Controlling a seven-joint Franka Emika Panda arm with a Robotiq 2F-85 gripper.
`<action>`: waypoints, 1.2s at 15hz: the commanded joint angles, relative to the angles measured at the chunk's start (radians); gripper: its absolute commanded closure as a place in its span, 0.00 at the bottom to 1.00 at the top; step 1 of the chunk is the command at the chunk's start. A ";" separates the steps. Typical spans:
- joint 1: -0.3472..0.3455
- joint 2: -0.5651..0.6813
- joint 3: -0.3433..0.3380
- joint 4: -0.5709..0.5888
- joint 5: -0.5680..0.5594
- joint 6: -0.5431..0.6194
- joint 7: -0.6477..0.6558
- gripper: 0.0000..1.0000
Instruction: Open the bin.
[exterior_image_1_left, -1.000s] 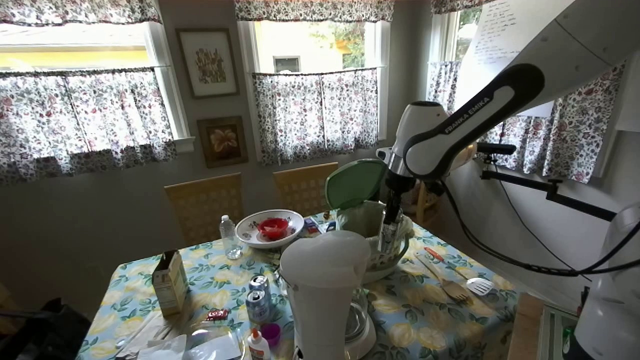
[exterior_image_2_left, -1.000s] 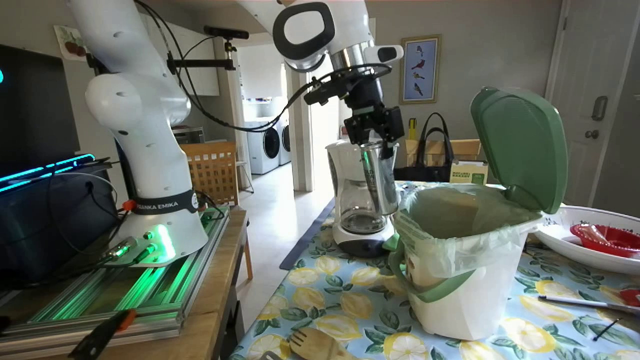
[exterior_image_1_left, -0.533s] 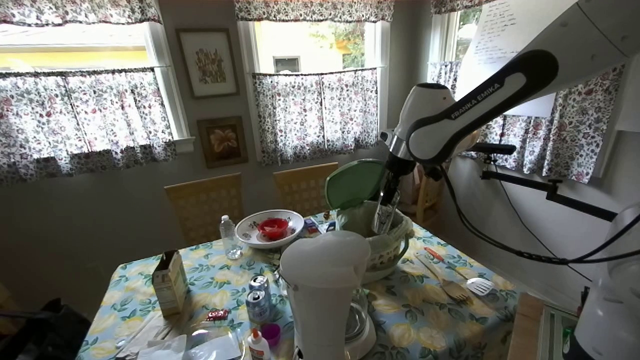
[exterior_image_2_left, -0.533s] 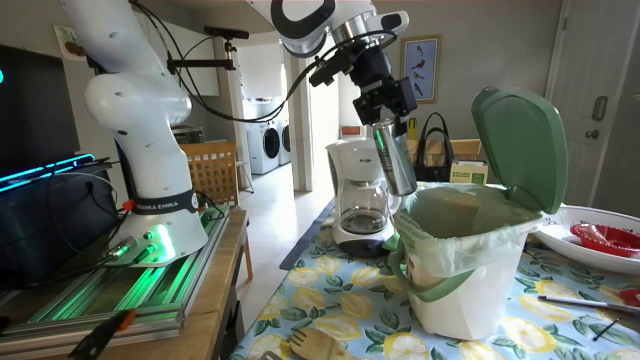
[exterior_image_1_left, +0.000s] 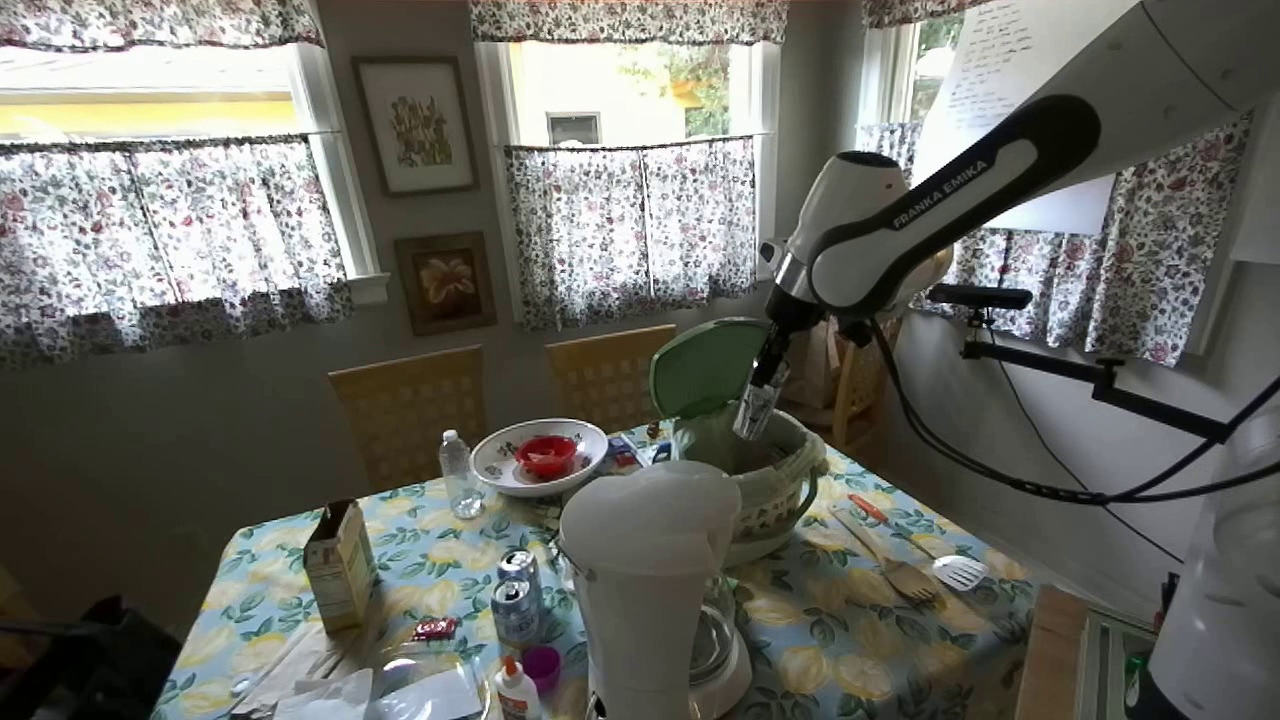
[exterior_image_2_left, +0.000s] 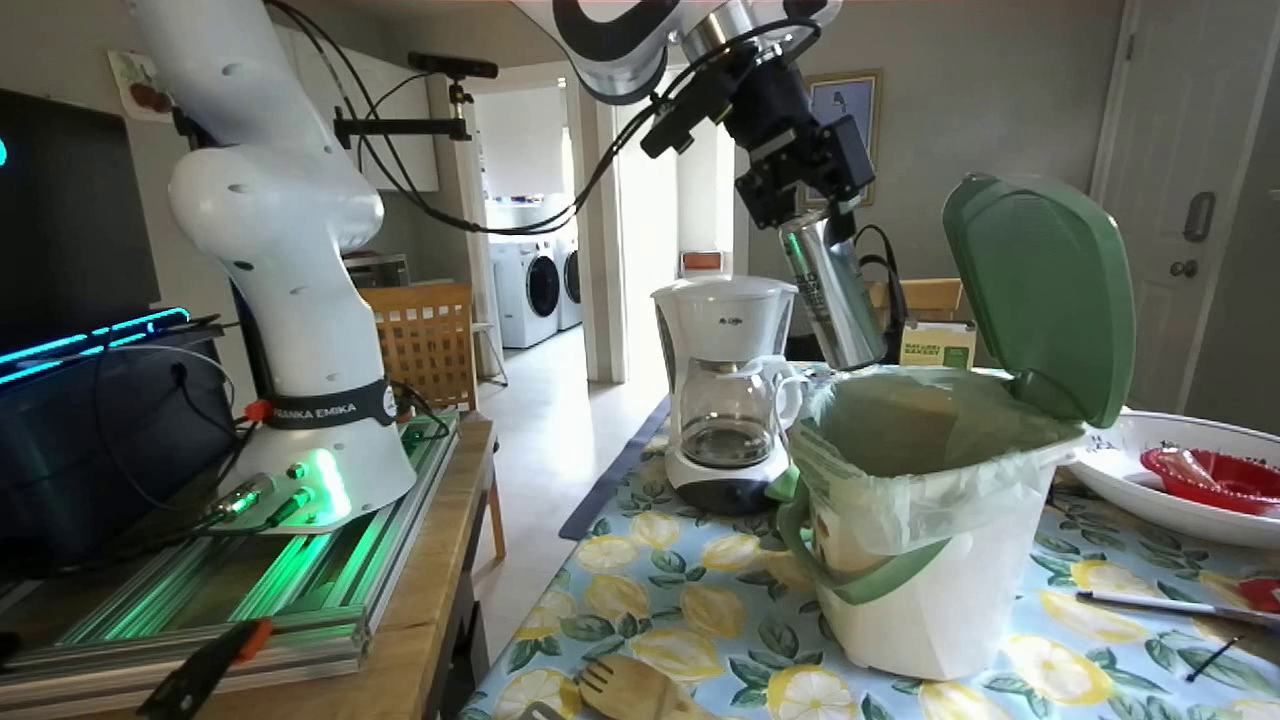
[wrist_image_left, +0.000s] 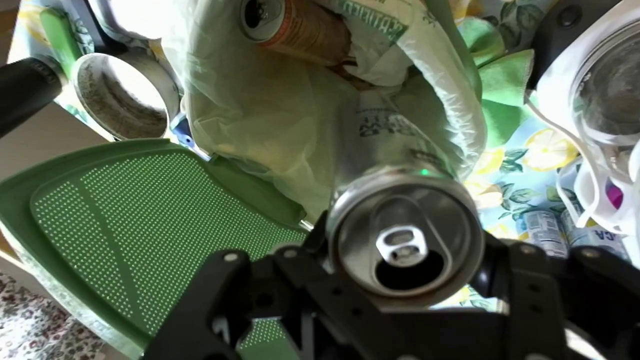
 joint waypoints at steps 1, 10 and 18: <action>0.004 0.081 -0.016 0.043 -0.022 0.053 0.019 0.70; 0.012 0.188 -0.012 0.070 0.006 0.142 -0.004 0.69; 0.020 0.184 -0.005 0.063 0.020 0.167 -0.024 0.00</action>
